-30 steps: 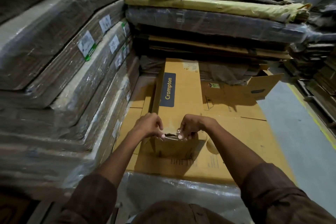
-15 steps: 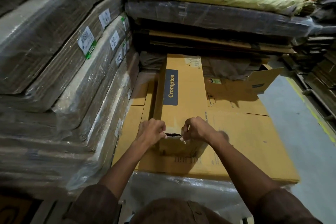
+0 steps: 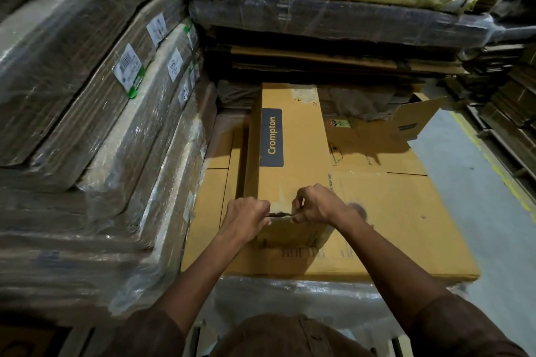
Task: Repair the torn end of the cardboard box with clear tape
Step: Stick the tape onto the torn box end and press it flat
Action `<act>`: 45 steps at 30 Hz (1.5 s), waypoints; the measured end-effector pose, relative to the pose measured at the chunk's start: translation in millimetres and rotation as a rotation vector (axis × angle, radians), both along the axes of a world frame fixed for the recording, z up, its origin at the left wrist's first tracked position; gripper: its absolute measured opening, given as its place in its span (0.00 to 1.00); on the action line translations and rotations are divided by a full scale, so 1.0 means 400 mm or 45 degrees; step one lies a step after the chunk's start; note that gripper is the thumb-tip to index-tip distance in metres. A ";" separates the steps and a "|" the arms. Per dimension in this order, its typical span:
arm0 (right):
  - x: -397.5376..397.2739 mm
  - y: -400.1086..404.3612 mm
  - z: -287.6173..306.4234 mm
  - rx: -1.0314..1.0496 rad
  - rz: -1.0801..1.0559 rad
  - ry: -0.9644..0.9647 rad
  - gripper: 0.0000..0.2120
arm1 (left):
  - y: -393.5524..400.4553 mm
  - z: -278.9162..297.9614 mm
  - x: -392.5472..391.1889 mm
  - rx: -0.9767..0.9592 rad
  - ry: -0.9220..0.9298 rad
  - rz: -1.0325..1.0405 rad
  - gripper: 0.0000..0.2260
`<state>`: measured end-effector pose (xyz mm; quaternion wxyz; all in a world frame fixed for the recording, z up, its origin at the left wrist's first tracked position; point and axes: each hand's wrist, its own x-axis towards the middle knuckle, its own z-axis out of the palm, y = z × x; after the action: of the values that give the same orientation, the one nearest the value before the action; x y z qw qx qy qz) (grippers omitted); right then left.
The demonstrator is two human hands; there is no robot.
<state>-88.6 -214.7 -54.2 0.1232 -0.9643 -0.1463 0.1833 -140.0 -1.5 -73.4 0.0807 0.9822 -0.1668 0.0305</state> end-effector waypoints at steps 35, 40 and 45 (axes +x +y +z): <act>-0.002 -0.005 0.004 -0.483 -0.166 -0.185 0.40 | 0.022 -0.104 0.114 -0.087 -0.063 -0.255 0.25; -0.018 -0.048 -0.021 -0.375 -0.032 -0.251 0.36 | 0.002 -0.111 0.120 -0.162 -0.099 -0.229 0.28; 0.005 -0.086 -0.016 -0.228 0.069 -0.144 0.27 | 0.042 -0.127 0.116 -0.321 0.109 -0.292 0.31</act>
<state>-86.7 -249.1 -60.5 0.0229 -0.9759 -0.1622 0.1443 -93.6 15.2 -124.4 0.2132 0.9393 -0.2690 -0.0003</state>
